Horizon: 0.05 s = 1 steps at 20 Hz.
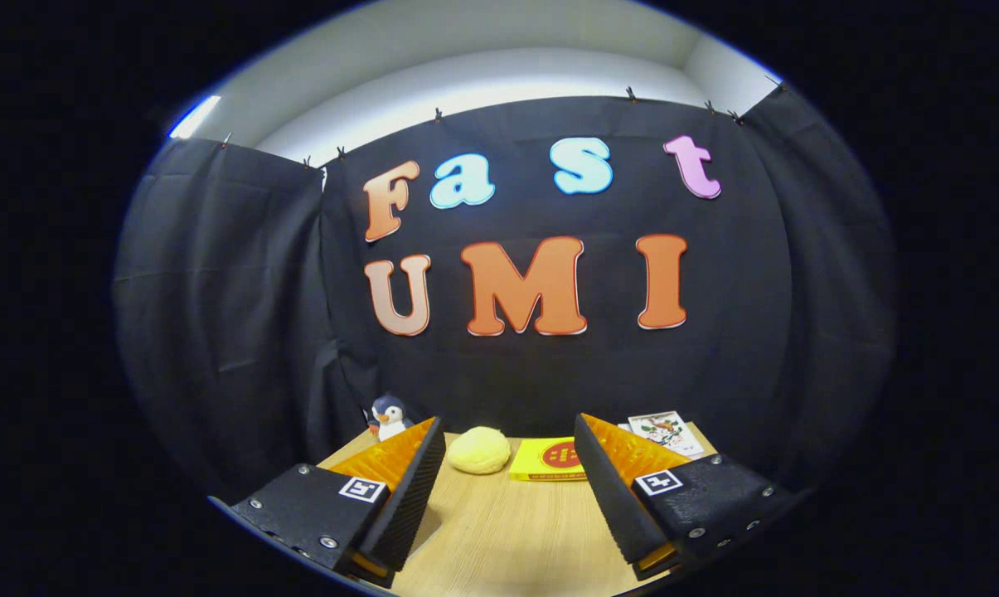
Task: Open the storage box then place both shoes into the box .Put the left shoe in first, then the right shoe, with the right side of both shoes facing outward in a uniform manner.
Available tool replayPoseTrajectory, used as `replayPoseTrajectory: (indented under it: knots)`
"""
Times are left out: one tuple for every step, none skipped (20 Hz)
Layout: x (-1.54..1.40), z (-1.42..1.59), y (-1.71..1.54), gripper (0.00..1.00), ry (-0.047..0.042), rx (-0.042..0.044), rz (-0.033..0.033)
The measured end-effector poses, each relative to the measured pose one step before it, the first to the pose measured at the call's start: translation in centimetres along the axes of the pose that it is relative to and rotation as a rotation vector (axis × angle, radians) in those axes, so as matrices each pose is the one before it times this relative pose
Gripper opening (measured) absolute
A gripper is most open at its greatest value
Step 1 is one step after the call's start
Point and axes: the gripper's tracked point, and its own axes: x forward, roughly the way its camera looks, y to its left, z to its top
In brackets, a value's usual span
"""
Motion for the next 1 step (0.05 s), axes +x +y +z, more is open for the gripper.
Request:
replayPoseTrajectory:
  knots:
    - [-0.492, 0.922, -0.366, 0.94, -0.02361, -0.00394, 0.00003]
